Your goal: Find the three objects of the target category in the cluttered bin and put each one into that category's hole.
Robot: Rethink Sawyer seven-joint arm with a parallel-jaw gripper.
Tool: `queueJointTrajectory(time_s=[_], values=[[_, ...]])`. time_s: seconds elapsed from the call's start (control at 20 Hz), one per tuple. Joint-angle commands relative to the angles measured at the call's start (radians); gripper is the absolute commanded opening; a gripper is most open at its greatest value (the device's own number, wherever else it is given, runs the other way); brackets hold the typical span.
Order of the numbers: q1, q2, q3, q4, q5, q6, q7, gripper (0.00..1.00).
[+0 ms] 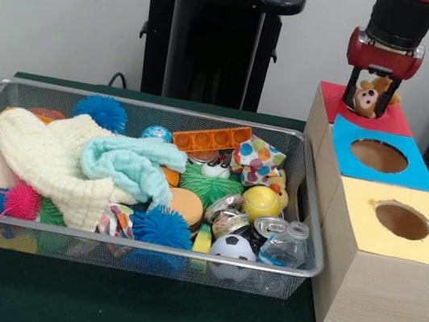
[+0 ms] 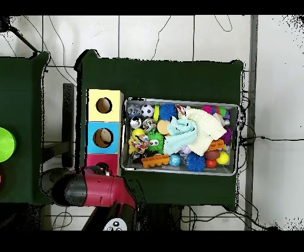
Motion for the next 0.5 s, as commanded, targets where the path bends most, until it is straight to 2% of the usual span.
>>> queueJointTrajectory(time_s=[0.05,0.2,0.25,0.5], values=[[-0.020,-0.016,0.021,0.013,0.020,-0.017,0.211,1.00],[-0.023,-0.017,0.019,0.013,0.021,-0.014,0.212,1.00],[-0.021,-0.017,0.015,0.012,0.018,-0.011,0.210,0.00],[-0.015,-0.010,-0.006,-0.004,0.017,-0.004,0.220,0.00]])
